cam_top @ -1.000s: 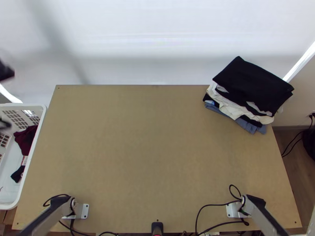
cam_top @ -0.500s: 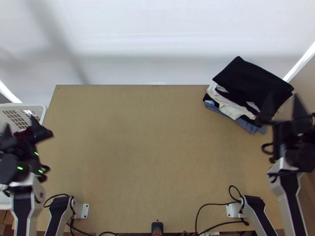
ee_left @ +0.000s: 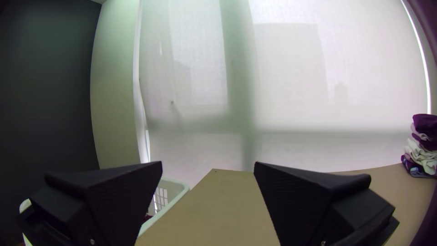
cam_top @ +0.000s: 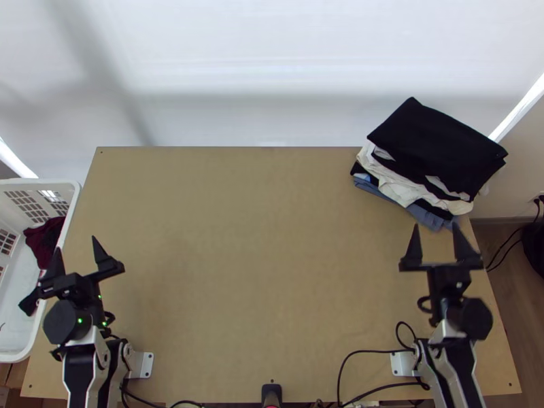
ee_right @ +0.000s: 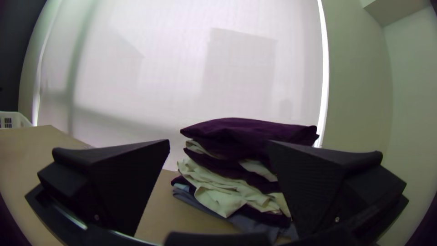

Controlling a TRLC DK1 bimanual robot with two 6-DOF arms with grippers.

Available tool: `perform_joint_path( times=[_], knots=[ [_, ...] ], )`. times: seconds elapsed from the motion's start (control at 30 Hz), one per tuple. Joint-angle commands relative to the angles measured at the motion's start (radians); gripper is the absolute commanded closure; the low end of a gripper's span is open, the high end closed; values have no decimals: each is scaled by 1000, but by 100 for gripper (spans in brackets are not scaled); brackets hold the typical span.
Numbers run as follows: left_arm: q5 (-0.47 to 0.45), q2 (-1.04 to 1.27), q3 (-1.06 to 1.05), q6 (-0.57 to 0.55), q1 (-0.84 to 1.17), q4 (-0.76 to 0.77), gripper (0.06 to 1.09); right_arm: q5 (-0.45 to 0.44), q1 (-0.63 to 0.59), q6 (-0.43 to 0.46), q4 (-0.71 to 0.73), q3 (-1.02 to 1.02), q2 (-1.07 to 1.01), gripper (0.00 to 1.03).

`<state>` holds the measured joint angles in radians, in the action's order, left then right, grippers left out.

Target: Fold the t-shirt

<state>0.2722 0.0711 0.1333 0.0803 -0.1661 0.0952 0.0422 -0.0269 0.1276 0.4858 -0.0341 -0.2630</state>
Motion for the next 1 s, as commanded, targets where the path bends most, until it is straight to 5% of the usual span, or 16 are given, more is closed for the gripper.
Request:
perform_joint_path(
  times=[0.0, 0.2, 0.33, 0.97],
  knots=[
    [-10, -60, -60, 10, 5, -12, 11, -19, 5, -3, -135, 33, 127, 4],
    [-11, -73, -83, -14, -1, -101, 11, -33, 47, -3, -487, 26, 269, 4],
    [-8, -73, -84, -7, -7, -216, 10, -39, 19, 7, -493, 26, 266, 4],
    [-10, -73, -84, -8, -39, -219, 10, -39, 21, 7, -495, 26, 265, 4]
  ],
)
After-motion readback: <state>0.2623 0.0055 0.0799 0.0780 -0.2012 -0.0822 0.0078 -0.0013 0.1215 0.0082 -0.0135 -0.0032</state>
